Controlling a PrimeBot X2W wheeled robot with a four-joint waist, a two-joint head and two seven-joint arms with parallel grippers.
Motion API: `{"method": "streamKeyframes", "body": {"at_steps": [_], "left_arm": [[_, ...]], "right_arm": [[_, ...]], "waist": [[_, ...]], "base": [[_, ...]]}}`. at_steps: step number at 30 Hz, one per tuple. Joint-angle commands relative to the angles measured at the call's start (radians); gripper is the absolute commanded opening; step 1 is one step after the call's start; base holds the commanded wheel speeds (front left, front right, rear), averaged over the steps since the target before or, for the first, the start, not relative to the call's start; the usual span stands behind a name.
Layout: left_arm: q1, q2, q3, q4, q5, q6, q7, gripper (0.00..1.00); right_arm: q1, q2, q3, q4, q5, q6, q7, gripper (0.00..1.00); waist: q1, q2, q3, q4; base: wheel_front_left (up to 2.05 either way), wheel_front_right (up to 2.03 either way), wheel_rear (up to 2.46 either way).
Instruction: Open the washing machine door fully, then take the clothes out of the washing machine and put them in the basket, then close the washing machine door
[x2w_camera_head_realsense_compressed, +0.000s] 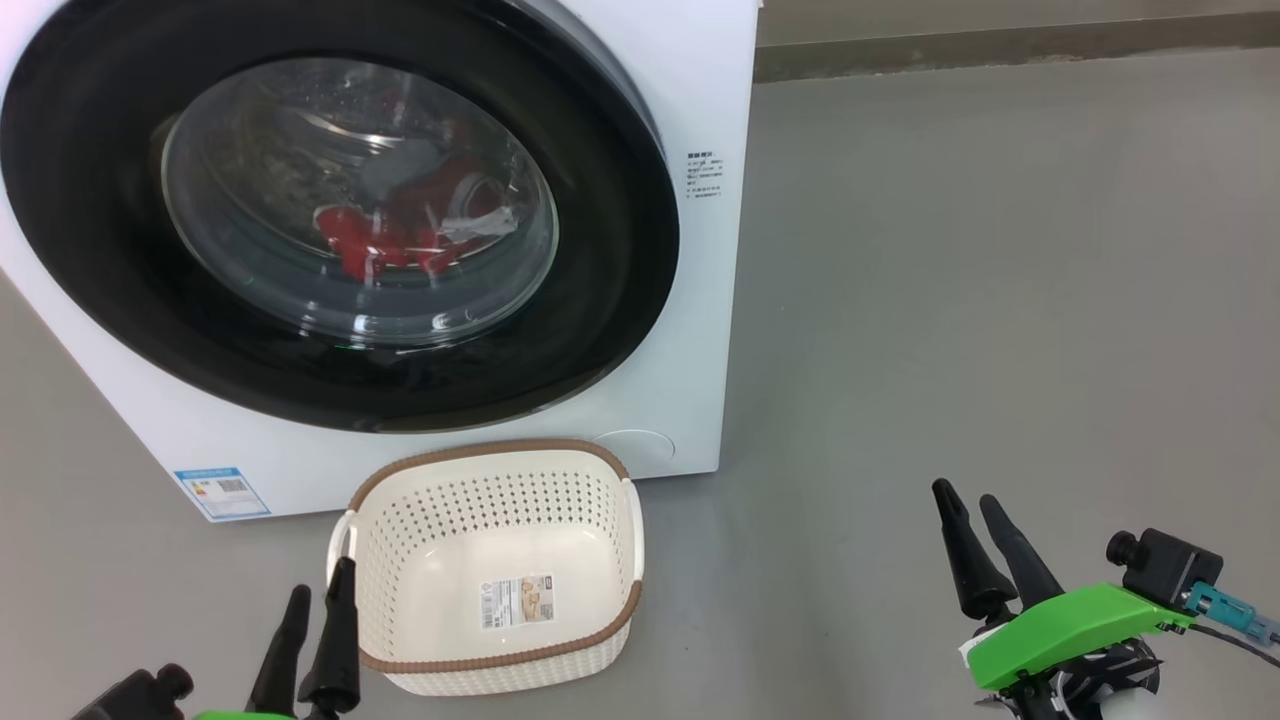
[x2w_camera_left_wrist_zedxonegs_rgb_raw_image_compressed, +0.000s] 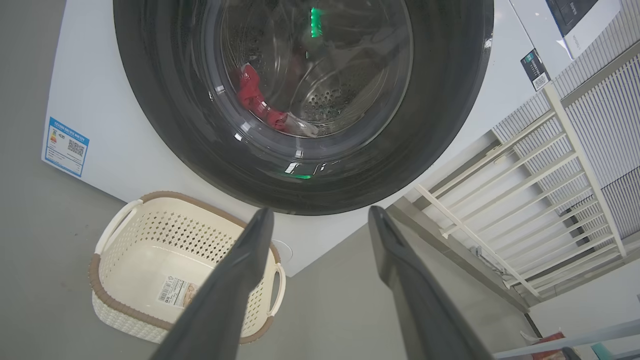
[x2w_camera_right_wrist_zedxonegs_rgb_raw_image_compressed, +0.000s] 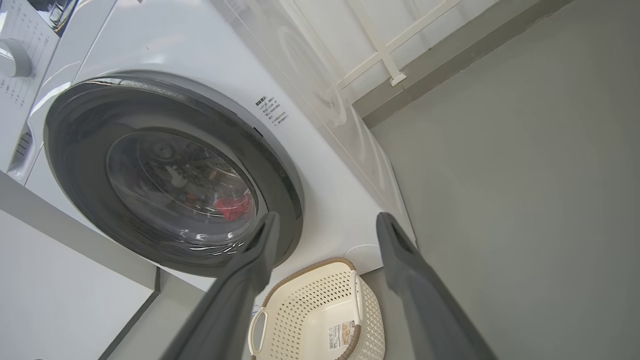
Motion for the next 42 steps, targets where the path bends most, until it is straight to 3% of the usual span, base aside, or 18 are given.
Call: {"method": "streamKeyframes", "body": {"at_steps": [1,42], "left_arm": [[-0.03,0.017,0.017,-0.035,0.034,-0.005,-0.012,1.0],[-0.053,0.028,0.011,-0.054,0.493,0.011,-0.132,1.0]], "right_arm": [[-0.059,-0.008,0.016,-0.032,-0.032,0.0,-0.016,1.0],[-0.128,-0.016,0.142,-0.023,-0.518,0.0,-0.137,1.0]], "waist": [[-0.0001,0.0,0.0,-0.001],[-0.0001,0.0,-0.002,-0.011]], "base": [[0.0,0.0,0.0],[0.0,0.0,0.0]]}}
